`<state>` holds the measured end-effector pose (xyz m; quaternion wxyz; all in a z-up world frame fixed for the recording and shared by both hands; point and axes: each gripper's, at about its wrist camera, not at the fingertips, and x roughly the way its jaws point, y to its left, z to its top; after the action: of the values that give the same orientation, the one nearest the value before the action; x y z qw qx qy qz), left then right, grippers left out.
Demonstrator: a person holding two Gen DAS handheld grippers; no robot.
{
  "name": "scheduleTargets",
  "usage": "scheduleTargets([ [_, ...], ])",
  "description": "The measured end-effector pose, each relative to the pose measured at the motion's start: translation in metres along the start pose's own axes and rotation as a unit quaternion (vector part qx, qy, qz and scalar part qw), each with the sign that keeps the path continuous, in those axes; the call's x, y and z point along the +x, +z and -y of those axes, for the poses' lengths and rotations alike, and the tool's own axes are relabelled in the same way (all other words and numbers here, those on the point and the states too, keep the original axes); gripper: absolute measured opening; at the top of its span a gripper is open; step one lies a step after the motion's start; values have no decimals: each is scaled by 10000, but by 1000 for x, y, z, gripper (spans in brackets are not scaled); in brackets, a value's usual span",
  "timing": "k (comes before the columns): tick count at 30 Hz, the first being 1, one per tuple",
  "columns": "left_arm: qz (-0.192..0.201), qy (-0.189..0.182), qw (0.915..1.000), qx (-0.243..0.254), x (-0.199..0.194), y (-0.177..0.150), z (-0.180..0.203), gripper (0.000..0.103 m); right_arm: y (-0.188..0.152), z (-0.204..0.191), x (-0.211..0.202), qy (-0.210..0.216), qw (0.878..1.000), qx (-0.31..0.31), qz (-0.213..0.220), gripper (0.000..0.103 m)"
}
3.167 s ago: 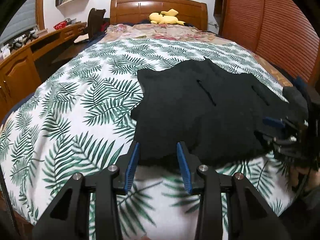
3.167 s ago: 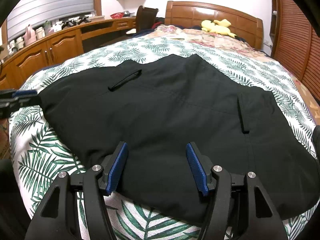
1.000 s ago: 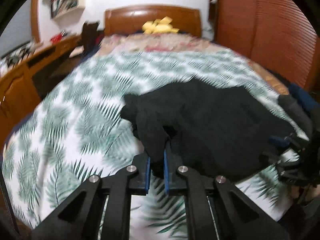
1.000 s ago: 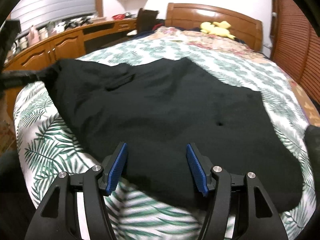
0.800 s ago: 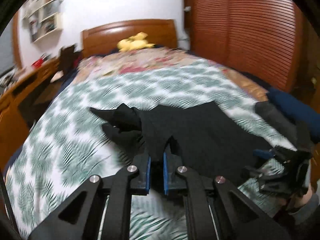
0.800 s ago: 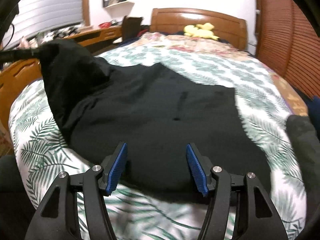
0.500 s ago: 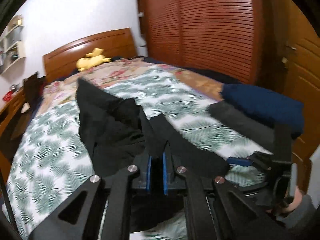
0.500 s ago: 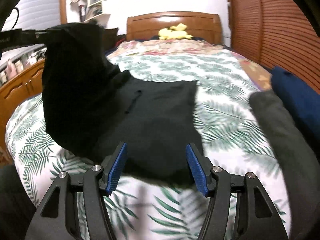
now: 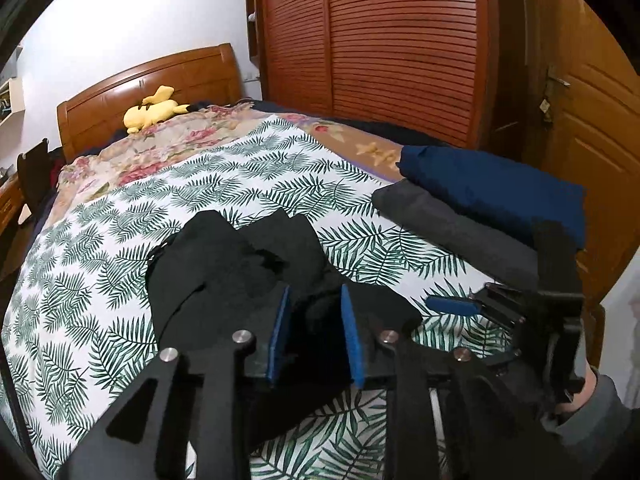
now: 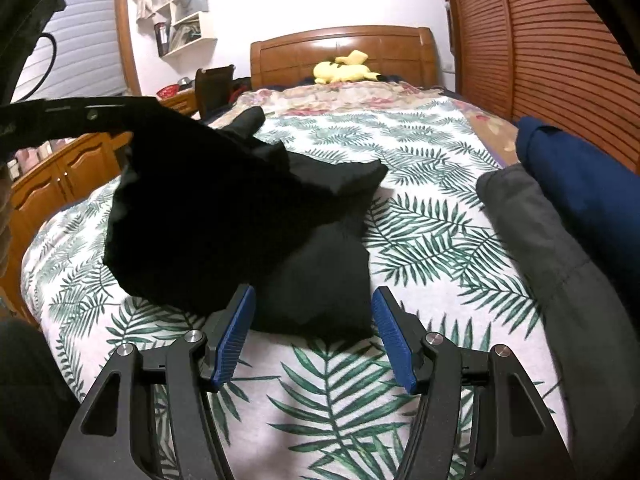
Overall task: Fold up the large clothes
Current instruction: 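Fold the lifted coat edge over the coat with the left gripper, release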
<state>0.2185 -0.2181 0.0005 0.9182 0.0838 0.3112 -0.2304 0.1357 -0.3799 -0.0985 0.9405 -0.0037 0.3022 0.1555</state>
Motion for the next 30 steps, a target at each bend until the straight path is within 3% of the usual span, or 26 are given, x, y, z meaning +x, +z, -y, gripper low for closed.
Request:
scheduleTargets([
  [14,-7,444,9978,-484,-25,-64,-70,29,10,-38,-2,269,9991,-226,227,62],
  [30,-98,823,9921,-944,-23,-128,-117,29,-9,-61,37,20,9990,-437,-135,62],
])
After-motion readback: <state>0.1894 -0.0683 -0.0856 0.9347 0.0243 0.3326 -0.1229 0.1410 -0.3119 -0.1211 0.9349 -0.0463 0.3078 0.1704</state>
